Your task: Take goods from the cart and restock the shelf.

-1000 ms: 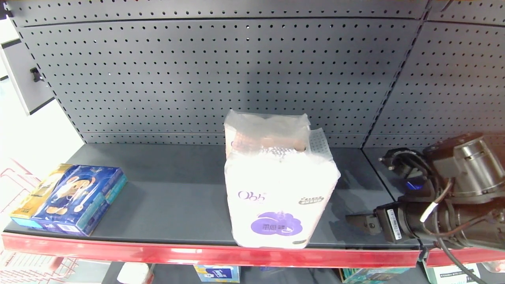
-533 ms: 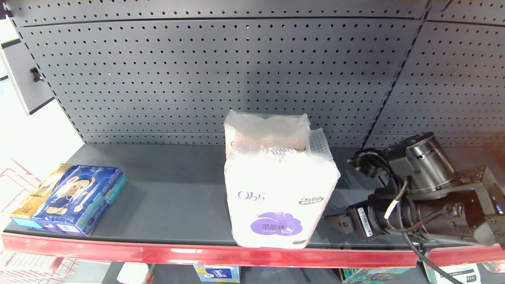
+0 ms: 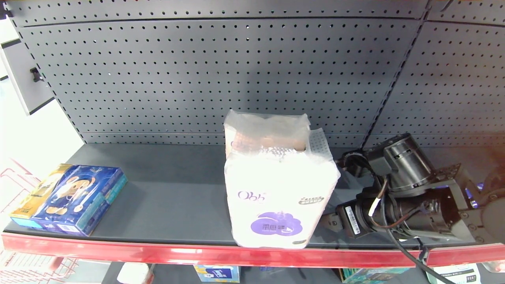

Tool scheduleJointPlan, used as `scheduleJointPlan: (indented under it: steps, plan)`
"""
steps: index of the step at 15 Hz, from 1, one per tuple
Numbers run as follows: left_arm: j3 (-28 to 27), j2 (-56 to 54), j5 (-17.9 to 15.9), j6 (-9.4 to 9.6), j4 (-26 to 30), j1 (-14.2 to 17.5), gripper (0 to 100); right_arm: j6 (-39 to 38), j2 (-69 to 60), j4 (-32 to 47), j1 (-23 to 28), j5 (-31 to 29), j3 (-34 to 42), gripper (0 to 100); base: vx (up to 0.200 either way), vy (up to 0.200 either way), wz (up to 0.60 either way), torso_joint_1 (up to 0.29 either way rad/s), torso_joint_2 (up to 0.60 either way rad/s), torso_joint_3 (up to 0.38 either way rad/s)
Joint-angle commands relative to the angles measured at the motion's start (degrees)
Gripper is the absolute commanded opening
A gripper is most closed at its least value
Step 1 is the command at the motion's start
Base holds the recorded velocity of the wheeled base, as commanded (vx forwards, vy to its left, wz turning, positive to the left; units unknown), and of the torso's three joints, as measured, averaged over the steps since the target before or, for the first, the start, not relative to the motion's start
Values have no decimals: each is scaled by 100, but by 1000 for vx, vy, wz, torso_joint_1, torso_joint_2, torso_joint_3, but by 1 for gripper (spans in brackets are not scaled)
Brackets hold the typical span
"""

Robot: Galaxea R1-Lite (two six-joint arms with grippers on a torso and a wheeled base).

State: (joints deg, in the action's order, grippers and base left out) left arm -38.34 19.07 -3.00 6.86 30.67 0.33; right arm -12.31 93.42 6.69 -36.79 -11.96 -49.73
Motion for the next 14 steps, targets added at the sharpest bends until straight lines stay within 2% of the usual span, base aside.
scheduleJointPlan:
  steps: [1,14]
  plan:
    - [-16,18,1,-1,0,2,100,1,89,-10,-3,1,-28,100,0,0,0,0,0,0]
    - [-68,27,1,-10,0,-7,100,-96,423,7,-276,-35,-424,100,0,0,0,0,0,0]
